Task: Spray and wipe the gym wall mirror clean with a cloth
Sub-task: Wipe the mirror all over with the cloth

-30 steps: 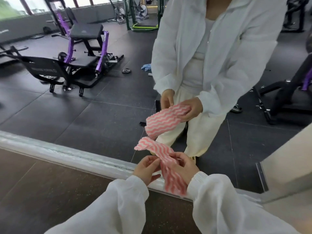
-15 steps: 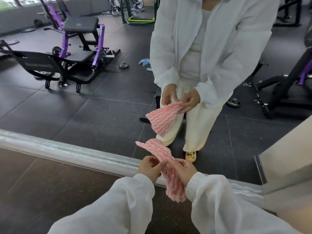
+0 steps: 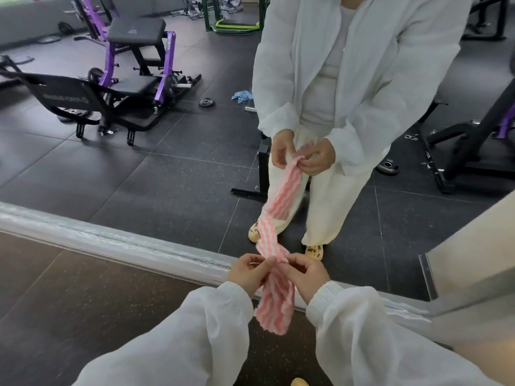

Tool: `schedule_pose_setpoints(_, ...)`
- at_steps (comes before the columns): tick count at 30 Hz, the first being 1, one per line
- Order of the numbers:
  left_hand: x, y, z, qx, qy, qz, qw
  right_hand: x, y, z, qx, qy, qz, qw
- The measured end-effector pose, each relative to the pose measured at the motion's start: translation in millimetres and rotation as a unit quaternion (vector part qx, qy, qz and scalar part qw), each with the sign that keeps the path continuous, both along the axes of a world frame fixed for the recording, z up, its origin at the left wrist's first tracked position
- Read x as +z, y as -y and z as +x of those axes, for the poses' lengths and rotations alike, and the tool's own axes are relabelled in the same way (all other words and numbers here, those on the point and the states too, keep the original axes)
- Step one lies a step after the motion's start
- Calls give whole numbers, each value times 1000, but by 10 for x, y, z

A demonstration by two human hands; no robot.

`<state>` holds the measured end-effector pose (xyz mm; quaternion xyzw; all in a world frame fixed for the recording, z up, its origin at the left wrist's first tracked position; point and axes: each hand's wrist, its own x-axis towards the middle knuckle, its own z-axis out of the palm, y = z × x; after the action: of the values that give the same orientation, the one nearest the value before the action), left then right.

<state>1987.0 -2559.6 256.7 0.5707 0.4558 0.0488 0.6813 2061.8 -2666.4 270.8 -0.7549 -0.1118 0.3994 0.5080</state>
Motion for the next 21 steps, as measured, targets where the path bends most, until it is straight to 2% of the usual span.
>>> schedule_pose_setpoints(2,-47,17,2,-7,-35,-9,999,-19,3,31,-8,-18,15,1000)
schedule_pose_setpoints(5,-128,7,-8,-60,-79,-81,992,43,42,73,-30,-94,50,994)
schedule_pose_setpoints(8,-105,6,-29,6,-50,-171,984,-26,140,110,-30,-32,28,999)
schedule_pose_setpoints(11,-134,-50,-51,78,-31,-202,976,-93,245,127,-70,6,26,997)
schedule_pose_setpoints(14,-40,-104,-95,69,-46,-247,965,-55,329,140,-87,-3,49,995)
schedule_pose_setpoints(17,98,-130,-166,59,-58,-255,964,25,391,184,-124,-36,56,990)
schedule_pose_setpoints(21,122,-50,-262,29,-54,-301,952,110,460,210,-128,-4,46,991)
